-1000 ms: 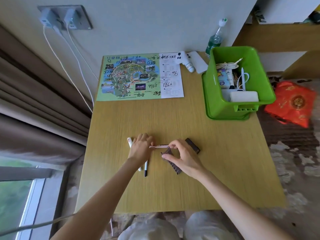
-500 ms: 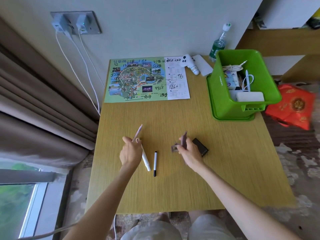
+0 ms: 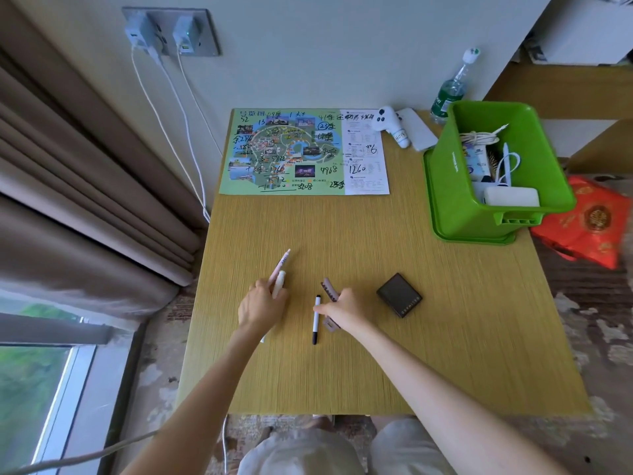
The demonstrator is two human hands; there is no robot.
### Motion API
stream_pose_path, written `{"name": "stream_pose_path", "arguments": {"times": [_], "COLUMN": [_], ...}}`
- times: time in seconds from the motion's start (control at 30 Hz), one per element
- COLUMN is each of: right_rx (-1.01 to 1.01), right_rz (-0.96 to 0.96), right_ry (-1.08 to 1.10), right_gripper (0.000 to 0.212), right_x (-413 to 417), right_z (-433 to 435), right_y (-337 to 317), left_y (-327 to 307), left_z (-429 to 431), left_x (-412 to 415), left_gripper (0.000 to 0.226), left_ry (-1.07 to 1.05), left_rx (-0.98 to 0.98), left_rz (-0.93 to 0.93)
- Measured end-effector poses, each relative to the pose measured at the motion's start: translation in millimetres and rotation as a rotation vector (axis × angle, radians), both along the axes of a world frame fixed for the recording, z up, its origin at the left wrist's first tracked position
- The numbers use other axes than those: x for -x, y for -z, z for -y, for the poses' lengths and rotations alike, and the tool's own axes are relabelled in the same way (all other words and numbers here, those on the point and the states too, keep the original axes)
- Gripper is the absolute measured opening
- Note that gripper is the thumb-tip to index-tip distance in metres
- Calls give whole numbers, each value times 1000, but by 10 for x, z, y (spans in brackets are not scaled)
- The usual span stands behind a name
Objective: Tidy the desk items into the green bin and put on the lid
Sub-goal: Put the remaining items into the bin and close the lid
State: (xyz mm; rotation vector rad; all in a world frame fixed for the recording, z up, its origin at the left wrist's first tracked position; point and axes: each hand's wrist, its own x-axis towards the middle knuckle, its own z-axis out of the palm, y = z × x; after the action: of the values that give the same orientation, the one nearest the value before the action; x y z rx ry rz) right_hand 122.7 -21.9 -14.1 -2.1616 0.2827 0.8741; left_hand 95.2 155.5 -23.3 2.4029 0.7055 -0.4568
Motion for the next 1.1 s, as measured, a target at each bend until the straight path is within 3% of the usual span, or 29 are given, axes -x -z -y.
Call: {"name": "stream_pose_path", "arguments": {"times": [0.2, 0.27, 0.37, 0.53, 0.6, 0.73, 0.93, 1.1], "right_rx": [357, 358, 197, -67, -70, -52, -122, -104], "right_rz": [197, 216, 149, 147, 182, 358, 553, 653], "right_ry": [-301, -331, -326, -150, -142, -85, 160, 366], "right_gripper": [40, 36, 23, 18, 12, 20, 28, 19], "right_x": [100, 90, 1, -422, -651, -1105, -1804, -2401], "right_z": [-278, -289, -228, 27, 178, 583, 1447, 2209], "right_y": [-27, -31, -53, -250, -383, -789, -1450, -1709], "left_y": [54, 72, 66, -86, -196, -492, -1005, -1395], "left_z": [-225, -263, -243, -27, 138, 592, 1403, 2080], "left_x": [109, 127, 126, -149, -353, -837, -1619, -2238], "left_gripper": [41, 39, 39, 25, 22, 21, 24, 26], "left_ry": [-50, -49, -102, -140, -110, -37, 80, 146], "left_rx": [51, 110, 248, 432, 462, 545, 646, 684], "left_rz": [2, 3, 38, 154, 202, 276, 340, 415]}}
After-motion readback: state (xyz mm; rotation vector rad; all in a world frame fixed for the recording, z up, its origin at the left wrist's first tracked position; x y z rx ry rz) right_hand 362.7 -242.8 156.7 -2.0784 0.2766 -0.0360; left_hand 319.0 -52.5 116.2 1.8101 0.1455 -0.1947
